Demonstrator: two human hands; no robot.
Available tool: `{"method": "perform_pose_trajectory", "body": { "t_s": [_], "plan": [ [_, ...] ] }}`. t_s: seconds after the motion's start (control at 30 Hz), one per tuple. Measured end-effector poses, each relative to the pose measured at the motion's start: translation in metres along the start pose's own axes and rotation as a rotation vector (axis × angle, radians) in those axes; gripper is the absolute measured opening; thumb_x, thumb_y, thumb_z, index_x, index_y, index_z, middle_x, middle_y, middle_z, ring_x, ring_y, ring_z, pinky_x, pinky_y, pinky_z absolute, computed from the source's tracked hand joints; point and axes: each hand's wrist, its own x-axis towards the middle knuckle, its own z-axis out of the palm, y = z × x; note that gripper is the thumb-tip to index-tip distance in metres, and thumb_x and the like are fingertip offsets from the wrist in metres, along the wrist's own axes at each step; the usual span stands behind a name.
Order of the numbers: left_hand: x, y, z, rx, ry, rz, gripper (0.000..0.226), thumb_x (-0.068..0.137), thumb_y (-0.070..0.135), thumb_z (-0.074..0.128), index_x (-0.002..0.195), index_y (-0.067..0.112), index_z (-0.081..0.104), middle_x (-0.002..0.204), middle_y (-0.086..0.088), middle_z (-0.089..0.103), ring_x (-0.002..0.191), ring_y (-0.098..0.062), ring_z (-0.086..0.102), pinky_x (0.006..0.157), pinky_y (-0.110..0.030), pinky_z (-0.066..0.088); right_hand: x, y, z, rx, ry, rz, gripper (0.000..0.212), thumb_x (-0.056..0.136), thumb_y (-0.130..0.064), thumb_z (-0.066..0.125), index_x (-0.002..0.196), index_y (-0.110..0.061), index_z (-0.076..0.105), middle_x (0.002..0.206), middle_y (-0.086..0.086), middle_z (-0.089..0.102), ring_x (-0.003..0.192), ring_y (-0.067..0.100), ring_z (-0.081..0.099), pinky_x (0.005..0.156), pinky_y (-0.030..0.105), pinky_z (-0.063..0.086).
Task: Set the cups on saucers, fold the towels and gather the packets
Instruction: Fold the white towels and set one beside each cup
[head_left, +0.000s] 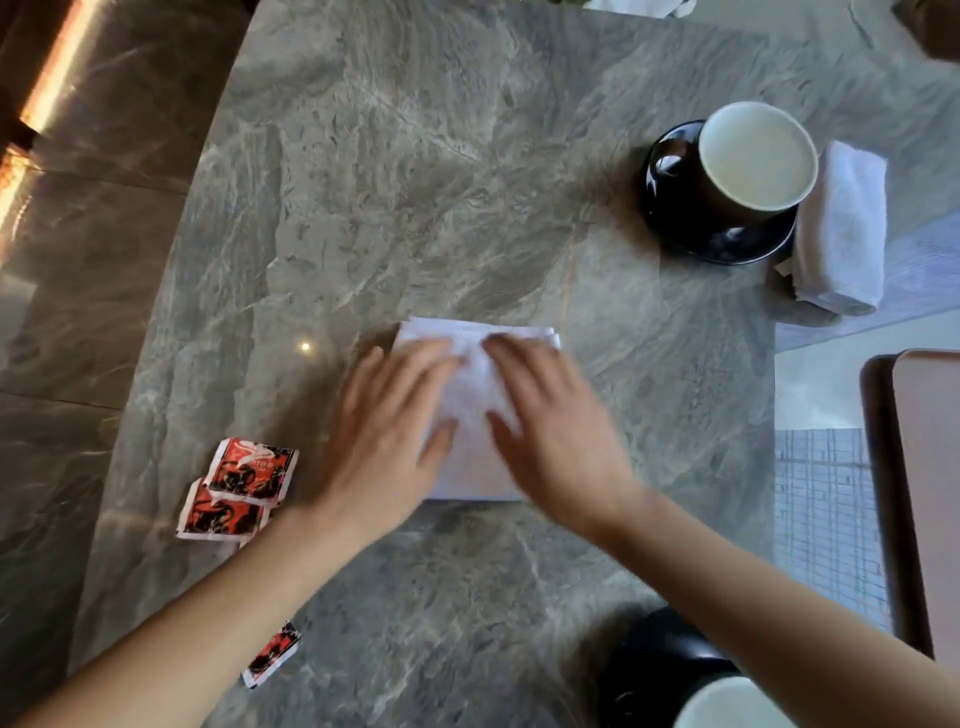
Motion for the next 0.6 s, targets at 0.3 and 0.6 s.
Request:
{"method": "perform_pose_trajectory", "body": {
  "t_s": [0.3, 0.6],
  "plan": [
    [-0.013, -0.006, 0.027, 0.323, -0.270, 0.062, 0.074, 0.082, 0.042, 0.038, 0.145, 0.006, 0.020, 0.154, -0.012, 0.021, 0.144, -0.027, 0.014, 0.113, -0.050, 0.014, -0.009, 0.008, 0.043, -0.213, -0.274, -0.160, 0.076, 0.095, -0.052, 0.023, 0.147, 0.002, 0.016, 0.157, 0.020, 0.012, 0.147, 0.030, 0.006, 0.120, 0.043, 0.012],
    [-0.015, -0.020, 0.019, 0.305, -0.307, -0.095, 0.098, 0.077, 0.069, 0.032, 0.149, 0.008, 0.008, 0.159, -0.006, 0.004, 0.146, -0.014, 0.000, 0.114, -0.045, 0.003, -0.018, 0.040, 0.027, -0.298, -0.290, -0.093, 0.077, 0.096, -0.053, 0.020, 0.148, 0.002, 0.011, 0.157, 0.021, 0.008, 0.147, 0.029, 0.001, 0.120, 0.040, 0.004]
  ]
}}
